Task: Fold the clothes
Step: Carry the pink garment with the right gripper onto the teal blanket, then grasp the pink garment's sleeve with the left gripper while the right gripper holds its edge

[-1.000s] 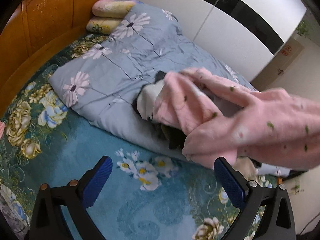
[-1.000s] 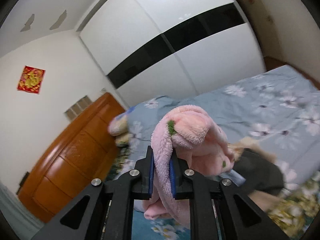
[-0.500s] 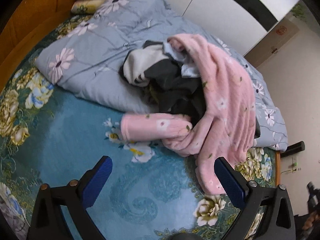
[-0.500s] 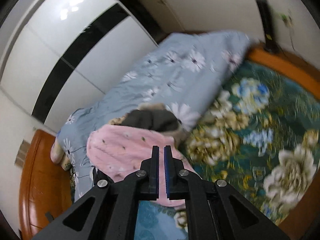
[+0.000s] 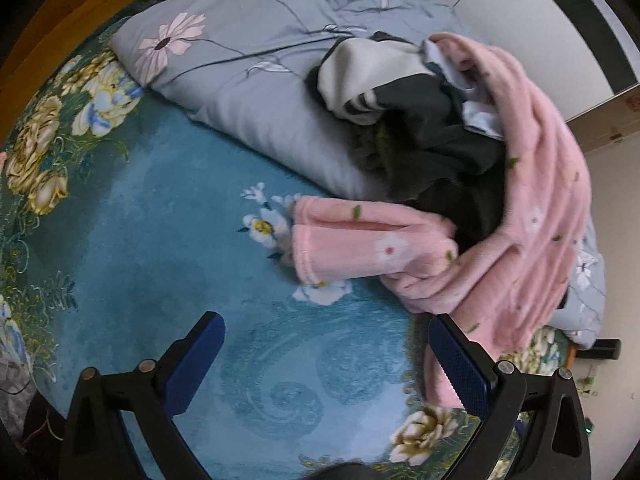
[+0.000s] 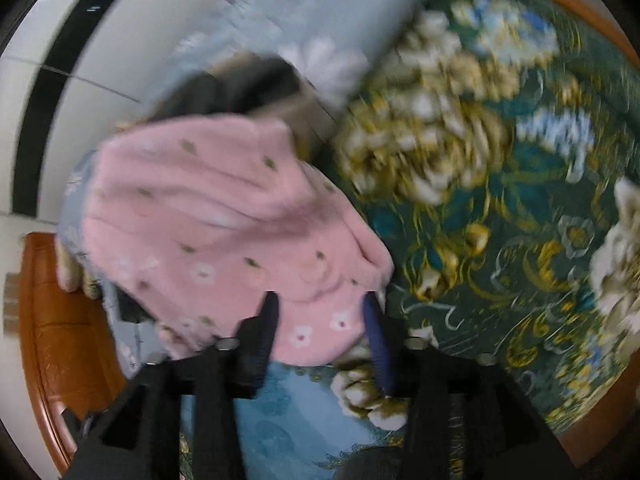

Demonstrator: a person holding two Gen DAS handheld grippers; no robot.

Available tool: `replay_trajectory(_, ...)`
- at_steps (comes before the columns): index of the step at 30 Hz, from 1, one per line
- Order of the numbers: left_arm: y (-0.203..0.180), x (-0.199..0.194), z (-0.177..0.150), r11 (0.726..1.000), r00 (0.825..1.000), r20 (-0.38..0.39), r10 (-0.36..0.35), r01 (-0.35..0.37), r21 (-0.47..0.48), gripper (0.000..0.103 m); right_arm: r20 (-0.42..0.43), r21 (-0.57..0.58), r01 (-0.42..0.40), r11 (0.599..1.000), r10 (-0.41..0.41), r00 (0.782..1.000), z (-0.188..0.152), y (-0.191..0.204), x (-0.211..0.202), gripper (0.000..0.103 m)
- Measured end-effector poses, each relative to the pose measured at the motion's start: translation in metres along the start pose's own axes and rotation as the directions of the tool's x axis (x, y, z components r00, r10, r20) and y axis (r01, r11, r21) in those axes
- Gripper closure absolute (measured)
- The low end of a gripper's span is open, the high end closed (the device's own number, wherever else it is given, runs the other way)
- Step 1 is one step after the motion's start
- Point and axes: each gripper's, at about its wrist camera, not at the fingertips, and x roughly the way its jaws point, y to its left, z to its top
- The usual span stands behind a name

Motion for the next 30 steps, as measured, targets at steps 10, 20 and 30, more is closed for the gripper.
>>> replay_trajectory(10,0.011,0.062,0.008,0.995,0.994,-0.059,0.095,-0.094,0.012,0.000,-0.125,0.187,0.076,0.979,-0.053,0.991,0.006,-0.041,0.113,0.053)
replay_trajectory(20,0.066,0.147,0.010,0.783,0.983,-0.074,-0.171,0.090,-0.615,0.003,-0.147,0.253,0.062,0.965,-0.025,0.989,0.010,-0.046,0.131,0.063)
replay_trajectory(30,0.059,0.190,-0.002,0.525,0.933,0.013,-0.359,0.213,-0.824,0.056,-0.145,0.251,0.039,0.967,-0.002,0.989,0.002,-0.054,0.127,0.076)
